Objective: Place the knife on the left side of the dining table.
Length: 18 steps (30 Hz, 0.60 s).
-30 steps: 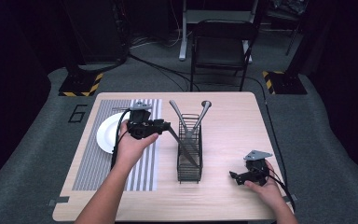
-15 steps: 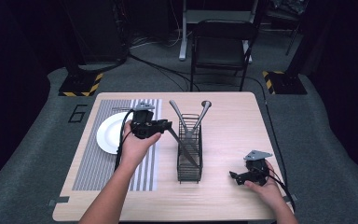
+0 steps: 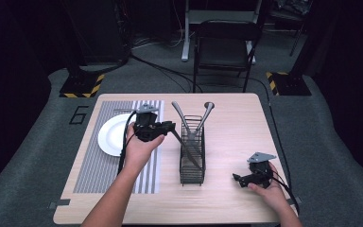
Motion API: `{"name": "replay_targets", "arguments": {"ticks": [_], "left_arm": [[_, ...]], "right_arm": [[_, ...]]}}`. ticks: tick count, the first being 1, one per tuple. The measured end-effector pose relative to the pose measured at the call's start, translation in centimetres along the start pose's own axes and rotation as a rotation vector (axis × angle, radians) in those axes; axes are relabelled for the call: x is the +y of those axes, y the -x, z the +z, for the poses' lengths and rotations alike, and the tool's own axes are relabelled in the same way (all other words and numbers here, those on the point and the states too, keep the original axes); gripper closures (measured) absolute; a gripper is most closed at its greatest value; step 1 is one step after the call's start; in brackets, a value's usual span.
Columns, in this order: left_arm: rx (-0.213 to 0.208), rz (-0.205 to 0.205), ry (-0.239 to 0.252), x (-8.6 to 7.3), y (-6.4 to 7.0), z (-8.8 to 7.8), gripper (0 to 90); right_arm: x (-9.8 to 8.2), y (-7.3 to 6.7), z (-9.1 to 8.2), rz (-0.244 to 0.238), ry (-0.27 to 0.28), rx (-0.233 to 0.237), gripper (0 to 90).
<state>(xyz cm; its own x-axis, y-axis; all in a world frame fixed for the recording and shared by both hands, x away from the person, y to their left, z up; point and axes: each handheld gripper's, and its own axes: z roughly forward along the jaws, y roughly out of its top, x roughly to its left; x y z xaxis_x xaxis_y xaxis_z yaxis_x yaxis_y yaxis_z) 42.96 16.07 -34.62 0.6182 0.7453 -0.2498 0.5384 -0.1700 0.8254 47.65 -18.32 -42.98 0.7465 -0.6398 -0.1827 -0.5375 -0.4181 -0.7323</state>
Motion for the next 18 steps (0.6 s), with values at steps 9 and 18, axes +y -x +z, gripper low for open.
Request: {"name": "replay_targets", "arguments": {"ticks": [9, 18], "left_arm": [[-0.042, 0.059, -0.008, 0.7, 2.1, -0.4, 80.0], [-0.092, 0.101, -0.004, 1.2, 4.4, -0.4, 82.6]], "right_arm": [[0.0, 0.0, 0.0, 0.0, 0.0, 0.001, 0.0], [0.0, 0.0, 0.0, 0.0, -0.001, 0.001, 0.0]]}}
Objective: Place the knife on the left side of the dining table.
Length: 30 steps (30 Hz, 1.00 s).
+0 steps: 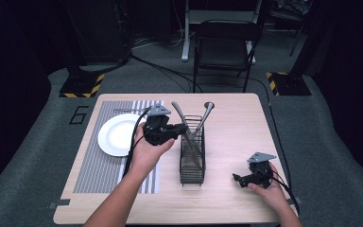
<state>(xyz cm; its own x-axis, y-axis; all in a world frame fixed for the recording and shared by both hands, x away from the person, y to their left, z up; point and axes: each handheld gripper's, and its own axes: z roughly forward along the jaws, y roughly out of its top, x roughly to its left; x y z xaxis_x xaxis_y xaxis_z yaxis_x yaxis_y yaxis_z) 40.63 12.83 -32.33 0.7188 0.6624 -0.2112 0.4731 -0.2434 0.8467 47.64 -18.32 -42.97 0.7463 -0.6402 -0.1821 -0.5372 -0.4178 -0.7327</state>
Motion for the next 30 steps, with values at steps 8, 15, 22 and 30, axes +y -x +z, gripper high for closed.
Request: {"name": "replay_targets", "arguments": {"ticks": [8, 15, 22, 30], "left_arm": [[-0.021, 0.021, -0.011, 0.6, 1.2, 0.2, 83.6], [-0.004, 0.046, -0.005, 1.5, 1.8, -0.3, 83.6], [0.019, 0.062, -0.011, 2.4, 2.2, -1.2, 83.6], [0.031, 0.067, 0.003, 3.3, 2.6, -2.3, 83.6]], "right_arm": [[0.0, 0.0, 0.0, -0.001, 0.0, 0.001, 0.0], [0.0, 0.0, 0.0, -0.001, 0.0, 0.0, 0.0], [0.0, 0.0, 0.0, -0.001, 0.0, 0.001, 0.0], [0.0, 0.0, 0.0, -0.002, 0.0, 0.0, 0.0]]}}
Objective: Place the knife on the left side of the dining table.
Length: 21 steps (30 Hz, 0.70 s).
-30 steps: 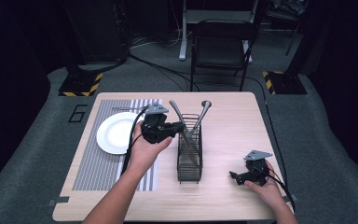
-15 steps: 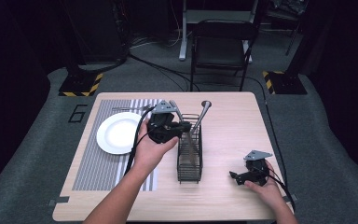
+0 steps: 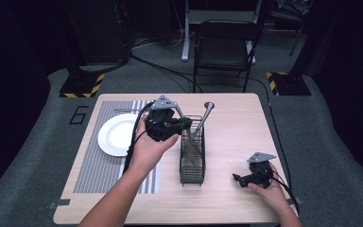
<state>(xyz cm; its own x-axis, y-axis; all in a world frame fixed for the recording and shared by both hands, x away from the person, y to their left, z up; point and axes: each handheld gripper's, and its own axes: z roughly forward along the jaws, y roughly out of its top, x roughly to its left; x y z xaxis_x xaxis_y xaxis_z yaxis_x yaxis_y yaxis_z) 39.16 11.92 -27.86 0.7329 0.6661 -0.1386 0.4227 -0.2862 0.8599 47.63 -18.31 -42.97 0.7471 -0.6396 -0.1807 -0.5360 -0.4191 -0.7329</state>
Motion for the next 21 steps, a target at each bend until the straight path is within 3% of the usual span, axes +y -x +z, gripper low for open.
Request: {"name": "replay_targets", "arguments": {"ticks": [7, 21], "left_arm": [[0.001, 0.004, 0.013, 0.8, 0.3, -1.2, 83.7], [0.026, -0.026, 0.08, 2.0, -0.1, -4.4, 83.7]], "right_arm": [[0.0, 0.0, 0.0, 0.0, 0.0, 0.0, 0.0], [0.0, 0.0, 0.0, 0.001, 0.0, 0.0, 0.0]]}}
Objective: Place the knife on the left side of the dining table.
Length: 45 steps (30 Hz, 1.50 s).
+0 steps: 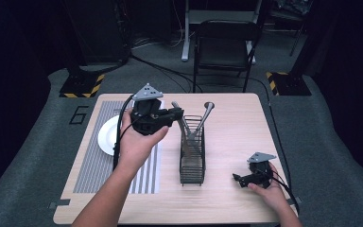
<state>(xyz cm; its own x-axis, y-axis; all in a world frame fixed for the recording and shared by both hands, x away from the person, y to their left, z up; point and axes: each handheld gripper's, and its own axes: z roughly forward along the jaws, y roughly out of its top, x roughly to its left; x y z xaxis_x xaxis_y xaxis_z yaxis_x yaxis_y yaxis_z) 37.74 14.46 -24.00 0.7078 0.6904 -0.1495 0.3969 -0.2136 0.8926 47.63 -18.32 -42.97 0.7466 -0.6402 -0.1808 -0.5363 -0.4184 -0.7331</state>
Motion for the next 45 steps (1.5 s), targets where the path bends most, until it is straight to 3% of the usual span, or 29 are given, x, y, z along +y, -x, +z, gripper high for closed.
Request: {"name": "replay_targets", "arguments": {"ticks": [11, 22, 34, 45], "left_arm": [[0.013, -0.005, 0.05, 0.9, -0.1, -2.6, 83.7], [0.043, -0.025, 0.067, 0.6, -1.5, -4.7, 83.7], [0.079, -0.056, 0.05, -1.2, -3.5, -5.2, 83.7], [0.13, -0.13, 0.044, -4.4, -6.4, -5.0, 83.7]], "right_arm": [[0.0, 0.0, 0.0, 0.0, 0.0, 0.0, 0.0], [0.0, 0.0, 0.0, 0.0, 0.0, 0.0, 0.0], [0.0, 0.0, 0.0, 0.0, 0.0, 0.0, 0.0], [0.0, 0.0, 0.0, 0.001, 0.001, -0.001, 0.0]]}}
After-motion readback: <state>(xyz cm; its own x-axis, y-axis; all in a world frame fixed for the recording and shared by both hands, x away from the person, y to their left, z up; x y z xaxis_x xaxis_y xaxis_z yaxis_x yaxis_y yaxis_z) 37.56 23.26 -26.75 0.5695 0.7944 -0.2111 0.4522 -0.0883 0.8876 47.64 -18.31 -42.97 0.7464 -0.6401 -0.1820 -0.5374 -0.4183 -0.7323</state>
